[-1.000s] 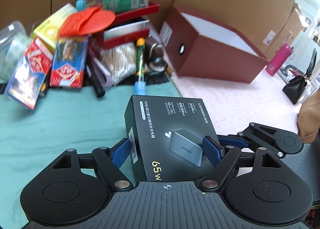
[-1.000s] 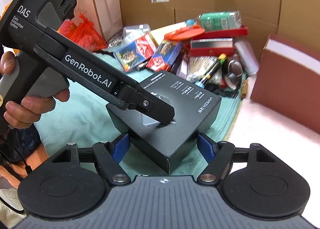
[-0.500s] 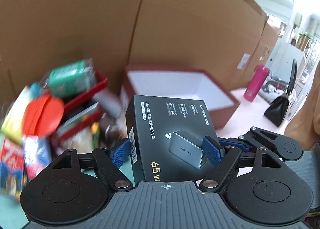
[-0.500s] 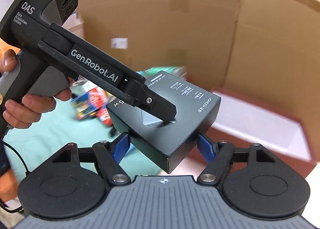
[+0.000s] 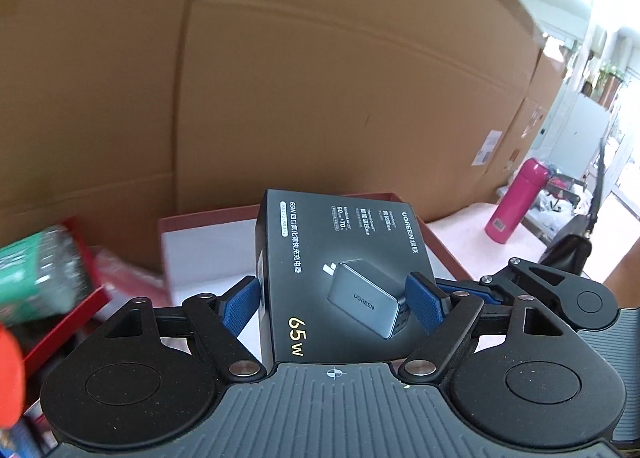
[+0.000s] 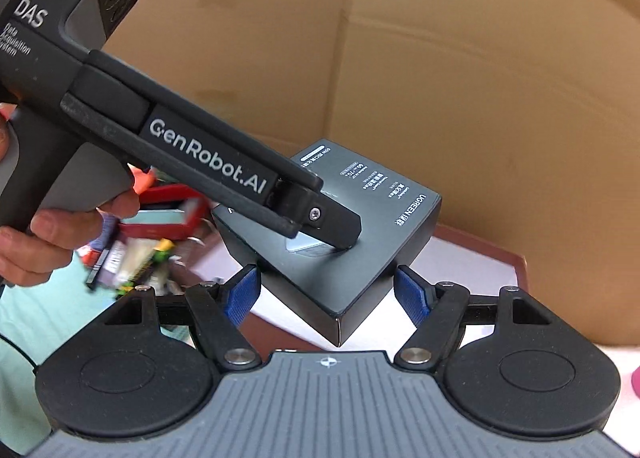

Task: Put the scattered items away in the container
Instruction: 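Carry the charger box with the left gripper over the red box, then lower the charger box into the red box and open the left gripper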

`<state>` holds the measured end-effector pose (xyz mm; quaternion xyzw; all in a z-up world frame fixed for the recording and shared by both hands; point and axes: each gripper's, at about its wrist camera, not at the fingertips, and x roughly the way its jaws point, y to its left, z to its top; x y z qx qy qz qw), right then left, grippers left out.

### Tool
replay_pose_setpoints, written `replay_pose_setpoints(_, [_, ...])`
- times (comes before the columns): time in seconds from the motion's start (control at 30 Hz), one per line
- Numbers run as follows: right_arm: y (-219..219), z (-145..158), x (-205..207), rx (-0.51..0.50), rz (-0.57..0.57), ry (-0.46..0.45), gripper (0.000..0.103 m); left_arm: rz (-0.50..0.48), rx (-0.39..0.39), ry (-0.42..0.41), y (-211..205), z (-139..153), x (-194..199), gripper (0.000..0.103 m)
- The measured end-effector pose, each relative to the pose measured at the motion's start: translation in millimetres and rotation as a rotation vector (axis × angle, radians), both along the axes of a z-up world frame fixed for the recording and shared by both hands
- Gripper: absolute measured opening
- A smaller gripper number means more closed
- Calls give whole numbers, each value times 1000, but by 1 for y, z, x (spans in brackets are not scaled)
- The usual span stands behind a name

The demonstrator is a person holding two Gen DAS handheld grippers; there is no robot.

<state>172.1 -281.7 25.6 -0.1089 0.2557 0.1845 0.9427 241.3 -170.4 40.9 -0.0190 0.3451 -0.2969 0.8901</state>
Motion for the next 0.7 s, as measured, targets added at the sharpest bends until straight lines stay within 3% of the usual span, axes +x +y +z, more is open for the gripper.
replay_pose_setpoints(0.23, [-36,-20,53,29,-34,134,77,-11,9,108,-38,-30,48,82])
replay_pose_setpoints(0.4, [-49,-34,80,-7,-43,218,76,-22,29,181,-58,-53,71,84])
replay_pose_setpoints(0.6, [-49,-56,108,-109,-71,277,77,-27,87,244,-85,-78,91,85])
replay_pose_setpoints(0.7, [-39,-65,111,-222,-94,243,76,-61,91,292,-94,-83,97,87])
